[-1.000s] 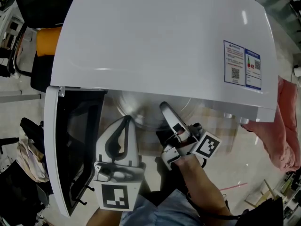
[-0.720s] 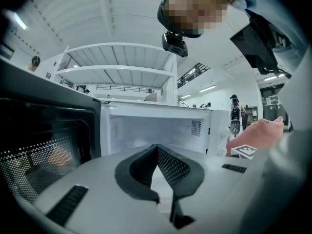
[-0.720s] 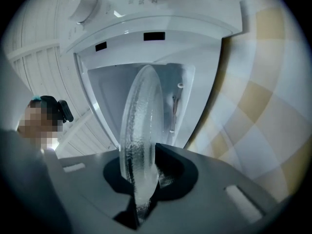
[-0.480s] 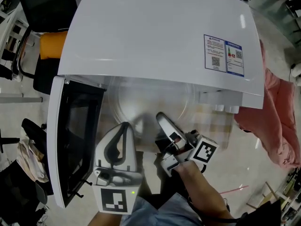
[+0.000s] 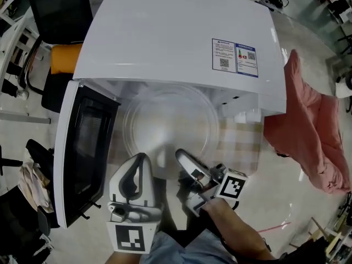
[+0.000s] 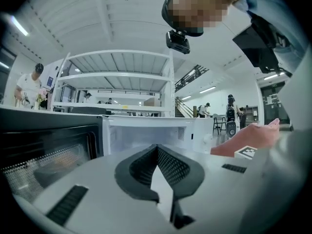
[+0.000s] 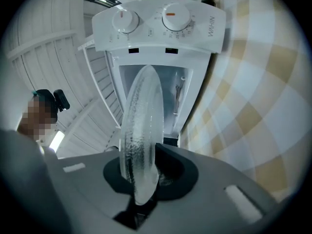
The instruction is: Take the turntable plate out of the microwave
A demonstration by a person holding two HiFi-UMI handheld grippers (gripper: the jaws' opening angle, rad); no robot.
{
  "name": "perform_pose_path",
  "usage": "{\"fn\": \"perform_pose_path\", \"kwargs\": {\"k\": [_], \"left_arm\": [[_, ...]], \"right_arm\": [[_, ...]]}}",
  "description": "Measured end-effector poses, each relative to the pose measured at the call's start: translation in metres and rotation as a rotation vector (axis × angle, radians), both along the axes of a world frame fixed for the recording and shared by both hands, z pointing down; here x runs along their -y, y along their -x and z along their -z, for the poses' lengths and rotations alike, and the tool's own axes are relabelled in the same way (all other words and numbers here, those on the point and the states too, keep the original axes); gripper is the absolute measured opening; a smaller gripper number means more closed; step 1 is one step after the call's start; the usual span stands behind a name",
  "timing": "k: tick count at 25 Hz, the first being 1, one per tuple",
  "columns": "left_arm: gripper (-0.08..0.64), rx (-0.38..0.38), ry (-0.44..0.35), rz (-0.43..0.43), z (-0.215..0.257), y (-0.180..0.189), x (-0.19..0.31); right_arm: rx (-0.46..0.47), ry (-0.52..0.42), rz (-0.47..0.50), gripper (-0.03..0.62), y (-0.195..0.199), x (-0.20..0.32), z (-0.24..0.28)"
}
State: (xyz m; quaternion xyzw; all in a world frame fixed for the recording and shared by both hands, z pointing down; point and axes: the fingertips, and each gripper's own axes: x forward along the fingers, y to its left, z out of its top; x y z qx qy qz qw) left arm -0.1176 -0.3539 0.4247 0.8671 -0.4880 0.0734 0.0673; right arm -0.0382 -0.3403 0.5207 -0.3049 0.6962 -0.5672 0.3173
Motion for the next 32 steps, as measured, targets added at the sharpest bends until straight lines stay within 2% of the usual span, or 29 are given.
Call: {"fn": "perform_pose_path", "kwargs": {"k": [7, 14, 22, 27, 32], "left_arm": [[0.006, 0.011, 0.004, 0.027, 0.016, 0.004, -0.026], [0.006, 0.021, -0.010, 0.042, 0.052, 0.008, -0.046], [0.006, 0.012, -0.065, 0.045, 0.096, 0.005, -0.056], [0.006, -0.007, -0.107, 0.059, 0.117, 0.006, -0.055], [0.006, -0.003, -0.105, 0.045, 0.122, 0.007, -0.061]], "right_arm": [[-0.008, 0.013, 0.069, 0.040, 0.004, -0.032, 0.012], [0.009, -0.011, 0.106, 0.040, 0.006, -0.046, 0.056], [0.018, -0.041, 0.170, 0.040, 0.012, -0.064, 0.092], [0.008, -0.059, 0.178, 0.040, 0.011, -0.066, 0.101], [0.001, -0.074, 0.164, 0.040, 0.011, -0.061, 0.107]]}}
